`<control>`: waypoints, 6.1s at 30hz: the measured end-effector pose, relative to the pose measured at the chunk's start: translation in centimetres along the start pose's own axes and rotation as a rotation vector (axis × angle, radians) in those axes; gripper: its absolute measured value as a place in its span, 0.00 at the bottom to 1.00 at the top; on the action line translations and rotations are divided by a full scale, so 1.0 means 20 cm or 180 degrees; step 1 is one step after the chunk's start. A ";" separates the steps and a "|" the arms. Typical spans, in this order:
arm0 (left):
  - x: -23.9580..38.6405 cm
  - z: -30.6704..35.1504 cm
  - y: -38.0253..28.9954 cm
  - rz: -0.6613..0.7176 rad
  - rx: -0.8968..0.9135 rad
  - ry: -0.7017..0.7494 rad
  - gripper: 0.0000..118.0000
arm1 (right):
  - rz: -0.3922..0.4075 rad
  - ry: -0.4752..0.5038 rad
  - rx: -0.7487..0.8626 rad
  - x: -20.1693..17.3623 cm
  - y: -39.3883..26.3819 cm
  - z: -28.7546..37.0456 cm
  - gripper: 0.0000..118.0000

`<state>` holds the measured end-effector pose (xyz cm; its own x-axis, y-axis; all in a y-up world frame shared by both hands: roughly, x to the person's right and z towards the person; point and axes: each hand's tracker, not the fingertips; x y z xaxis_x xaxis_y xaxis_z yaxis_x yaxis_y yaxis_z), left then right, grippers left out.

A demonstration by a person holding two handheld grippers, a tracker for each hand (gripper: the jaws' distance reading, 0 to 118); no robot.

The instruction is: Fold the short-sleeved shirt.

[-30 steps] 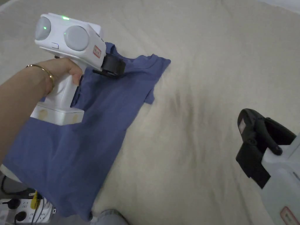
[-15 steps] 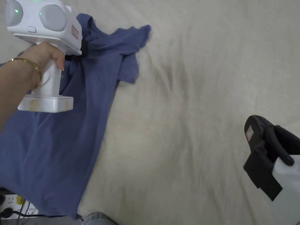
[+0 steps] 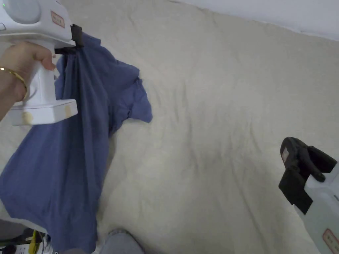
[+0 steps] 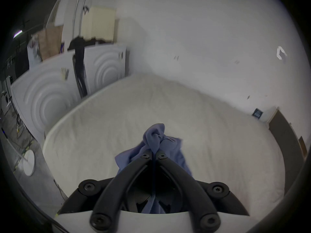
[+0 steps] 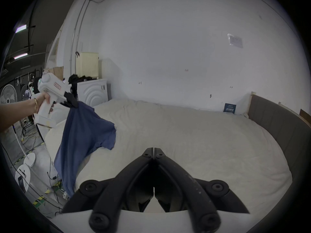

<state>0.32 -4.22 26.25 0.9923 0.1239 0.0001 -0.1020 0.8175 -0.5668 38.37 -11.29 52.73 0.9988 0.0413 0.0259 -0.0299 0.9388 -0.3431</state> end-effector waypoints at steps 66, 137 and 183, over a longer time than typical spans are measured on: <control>1.28 0.85 -0.91 -0.0832 0.1420 -0.0970 1.00 | -0.0355 -0.1021 0.0535 0.65 -0.08 0.87 0.01; 1.23 -0.05 -1.03 -0.0435 -0.0853 -0.1092 0.01 | -0.0524 -0.0540 -0.1324 1.00 -0.04 -0.29 0.89; 0.55 1.11 0.27 0.0574 0.1433 -0.0845 0.01 | -0.0840 -0.0891 -0.0010 1.59 1.16 0.97 0.04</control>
<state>9.09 13.95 41.46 0.9104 0.3743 0.1763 -0.3467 0.9227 -0.1687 68.77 18.46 63.84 0.9230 -0.1095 0.3689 0.2273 0.9286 -0.2932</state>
